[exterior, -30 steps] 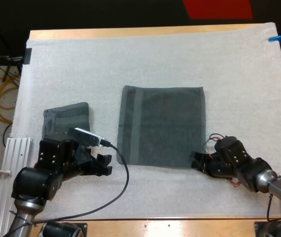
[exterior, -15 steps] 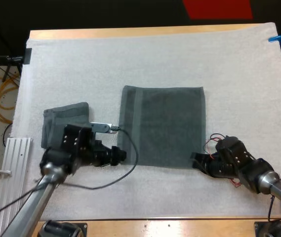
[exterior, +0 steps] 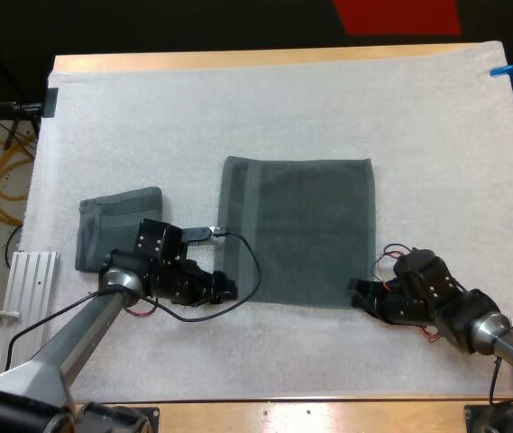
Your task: Pick towel from pile fold and stack
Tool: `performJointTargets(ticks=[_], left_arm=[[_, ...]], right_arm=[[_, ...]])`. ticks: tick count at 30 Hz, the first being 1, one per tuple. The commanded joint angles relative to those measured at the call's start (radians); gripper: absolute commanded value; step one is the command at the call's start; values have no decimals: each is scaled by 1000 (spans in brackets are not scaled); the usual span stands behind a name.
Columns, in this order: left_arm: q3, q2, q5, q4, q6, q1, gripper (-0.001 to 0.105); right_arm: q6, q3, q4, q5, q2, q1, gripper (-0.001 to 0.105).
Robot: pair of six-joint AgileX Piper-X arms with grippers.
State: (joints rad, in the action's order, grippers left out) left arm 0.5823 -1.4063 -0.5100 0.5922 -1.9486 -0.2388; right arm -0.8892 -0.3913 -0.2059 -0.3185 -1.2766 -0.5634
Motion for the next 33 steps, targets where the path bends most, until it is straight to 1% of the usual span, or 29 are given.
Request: performJointTargets(ticks=[1,3,5,8,11,12,13,14,15,17,18,20,22,23,25,26,28,30,31,33], left_arm=[[-4,-19,-58,-21,10,-2,62],[-4,-33,-101,-23,10,-2,61],[-4,-46,-106,-25,10,-2,60],[-4,-68,-106,-38,9,-2,51],[-4,-79,-99,-48,8,-2,31],[-4,-79,-99,-50,8,-2,20],[-4,-79,-99,-50,8,-2,11],[-4,-79,-99,-50,10,-2,4],[-4,-79,-99,-50,14,-2,0],[-4,-77,-100,-42,22,-2,0],[-4,-70,-102,-25,32,-2,0],[-4,-45,-102,25,62,-2,0],[-4,6,-102,93,95,-2,0],[-4,74,-102,172,118,-2,0],[-4,135,-102,232,127,-2,0],[-4,213,-105,304,128,-2,0],[-4,287,-115,352,129,-2,0],[-4,332,-117,370,129,-2,0],[-4,363,-117,354,116,-2,0],[-4,361,-117,303,79,-2,0]], right_arm=[[-12,2,-7,1,7,2,0],[-12,2,-7,1,7,2,0],[-12,2,-7,1,7,2,0],[-12,2,-7,1,7,2,0],[-12,2,-7,-1,7,2,0],[-12,2,-7,-3,7,2,0],[-12,2,-7,-7,7,2,0],[-16,2,-7,-13,7,2,0],[-28,2,-7,-22,7,2,0],[-50,-2,-9,-44,7,2,0],[-62,-5,-10,-71,7,2,0],[-72,-12,-20,-102,14,2,0],[-77,-22,-58,-106,39,0,0],[-79,-32,-110,-107,86,0,0],[-79,-37,-154,-106,131,0,0],[-79,-39,-213,-105,202,0,0],[-78,-39,-265,-105,270,0,0],[-75,-39,-295,-103,327,0,0],[-68,-39,-308,-82,367,0,0],[-47,-39,-299,-47,374,0,0]])
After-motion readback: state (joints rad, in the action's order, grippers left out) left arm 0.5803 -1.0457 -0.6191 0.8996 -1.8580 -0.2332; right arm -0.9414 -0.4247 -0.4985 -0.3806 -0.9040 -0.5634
